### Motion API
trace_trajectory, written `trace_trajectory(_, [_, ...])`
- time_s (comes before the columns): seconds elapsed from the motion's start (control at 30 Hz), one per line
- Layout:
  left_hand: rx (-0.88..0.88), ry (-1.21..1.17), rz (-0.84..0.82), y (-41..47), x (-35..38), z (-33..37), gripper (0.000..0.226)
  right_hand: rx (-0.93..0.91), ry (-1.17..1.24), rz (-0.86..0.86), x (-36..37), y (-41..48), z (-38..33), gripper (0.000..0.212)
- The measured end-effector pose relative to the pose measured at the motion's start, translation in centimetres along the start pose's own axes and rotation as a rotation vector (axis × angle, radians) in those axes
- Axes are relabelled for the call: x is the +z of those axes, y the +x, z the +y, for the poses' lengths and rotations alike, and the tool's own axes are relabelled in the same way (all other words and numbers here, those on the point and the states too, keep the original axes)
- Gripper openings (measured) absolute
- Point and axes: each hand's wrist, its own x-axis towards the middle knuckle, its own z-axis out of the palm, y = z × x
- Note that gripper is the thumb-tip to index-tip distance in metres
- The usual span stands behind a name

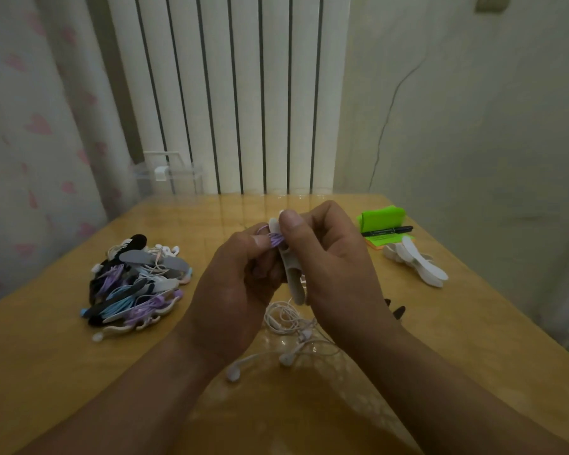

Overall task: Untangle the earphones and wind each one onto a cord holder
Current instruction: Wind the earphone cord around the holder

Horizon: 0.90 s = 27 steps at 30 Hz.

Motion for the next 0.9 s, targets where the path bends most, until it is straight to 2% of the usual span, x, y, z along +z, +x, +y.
trace_trajectory(0.1, [-0.015,0.031,0.067,0.0,0.2,-0.1,0.033,0.014,-0.051,0.014,0.1,-0.1,0.1,0.042])
trace_trajectory(0.23, [-0.032,0.147,0.235,0.0,0.5,0.0,0.055,0.08,-0.115,-0.025,0.0,-0.1,0.5,0.037])
trace_trajectory(0.37, [-0.027,0.161,0.3,0.0,0.1,0.1,0.055,0.187,-0.104,-0.104,-0.1,0.0,0.2,0.04])
trace_trajectory(0.6, [0.018,0.181,0.32,0.0,0.1,0.2,0.049,0.214,-0.139,-0.224,-0.8,0.4,0.2,0.043])
trace_trajectory(0.7, [0.027,0.253,0.315,0.0,-0.1,0.2,0.045,0.216,-0.137,-0.234,-0.8,0.5,0.3,0.045])
trace_trajectory(0.9, [0.043,0.38,0.287,-0.1,-0.1,0.0,0.052,0.274,-0.08,-0.226,-1.0,0.7,0.8,0.049])
